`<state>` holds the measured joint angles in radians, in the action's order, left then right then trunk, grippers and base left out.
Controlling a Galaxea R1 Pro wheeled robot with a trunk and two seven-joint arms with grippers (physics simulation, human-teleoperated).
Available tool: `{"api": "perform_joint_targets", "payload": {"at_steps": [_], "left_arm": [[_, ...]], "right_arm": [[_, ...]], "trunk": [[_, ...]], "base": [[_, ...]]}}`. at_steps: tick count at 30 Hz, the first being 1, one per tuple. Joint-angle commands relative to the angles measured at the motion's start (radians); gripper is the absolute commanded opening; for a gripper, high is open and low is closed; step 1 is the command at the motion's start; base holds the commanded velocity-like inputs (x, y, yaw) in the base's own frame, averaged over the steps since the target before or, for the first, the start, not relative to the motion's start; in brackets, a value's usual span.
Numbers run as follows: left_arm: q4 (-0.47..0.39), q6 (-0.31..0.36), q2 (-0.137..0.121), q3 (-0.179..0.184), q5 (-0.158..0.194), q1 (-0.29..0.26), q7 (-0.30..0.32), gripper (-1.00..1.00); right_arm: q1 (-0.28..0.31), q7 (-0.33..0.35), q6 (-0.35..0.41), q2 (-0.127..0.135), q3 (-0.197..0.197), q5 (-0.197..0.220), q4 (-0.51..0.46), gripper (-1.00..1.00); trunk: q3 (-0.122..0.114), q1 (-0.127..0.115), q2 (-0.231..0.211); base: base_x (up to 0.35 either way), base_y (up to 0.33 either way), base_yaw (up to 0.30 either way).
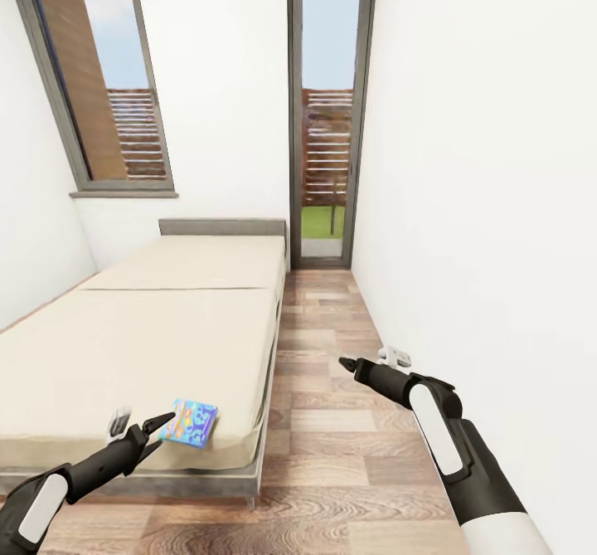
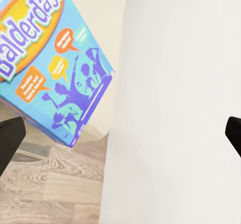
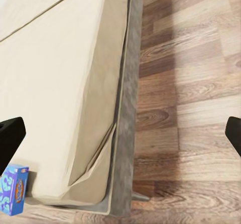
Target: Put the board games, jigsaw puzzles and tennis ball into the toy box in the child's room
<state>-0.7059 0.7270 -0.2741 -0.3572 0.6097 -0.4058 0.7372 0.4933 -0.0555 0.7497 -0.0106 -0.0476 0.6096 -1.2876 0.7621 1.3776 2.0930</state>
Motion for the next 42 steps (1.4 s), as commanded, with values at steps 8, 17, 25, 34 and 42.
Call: {"api": "perform_joint_targets", "payload": {"at_steps": [8,17,25,34,42], "left_arm": [[0.0,0.007,0.0,-0.002,0.002,-0.001,0.002,1.0],[0.0,0.009,-0.002,-0.002,0.002,-0.001,0.021,1.0],[0.0,0.02,-0.005,-0.002,0.003,-0.001,0.079,1.0],[0.0,0.043,-0.01,-0.001,0.001,-0.001,0.158,1.0],[0.0,0.048,-0.038,0.0,0.002,-0.001,0.233,1.0]], "right_arm": [[0.001,-0.006,0.003,0.0,0.0,0.007,-0.001,1.0],[0.001,-0.005,0.003,0.0,0.0,0.007,-0.001,1.0],[0.001,-0.005,0.004,0.001,0.0,0.007,-0.002,1.0],[0.001,-0.005,0.004,0.001,0.0,0.007,-0.002,1.0],[0.001,-0.006,0.004,0.0,0.0,0.007,-0.002,1.0]], "trunk": [[0.026,0.031,0.057],[0.054,0.065,0.12],[0.079,0.096,0.176],[0.108,0.13,0.239],[0.123,0.149,0.274]], "base": [[0.0,0.0,0.0],[0.0,0.0,0.0],[0.0,0.0,0.0],[0.0,0.0,0.0],[0.0,0.0,0.0]]}}
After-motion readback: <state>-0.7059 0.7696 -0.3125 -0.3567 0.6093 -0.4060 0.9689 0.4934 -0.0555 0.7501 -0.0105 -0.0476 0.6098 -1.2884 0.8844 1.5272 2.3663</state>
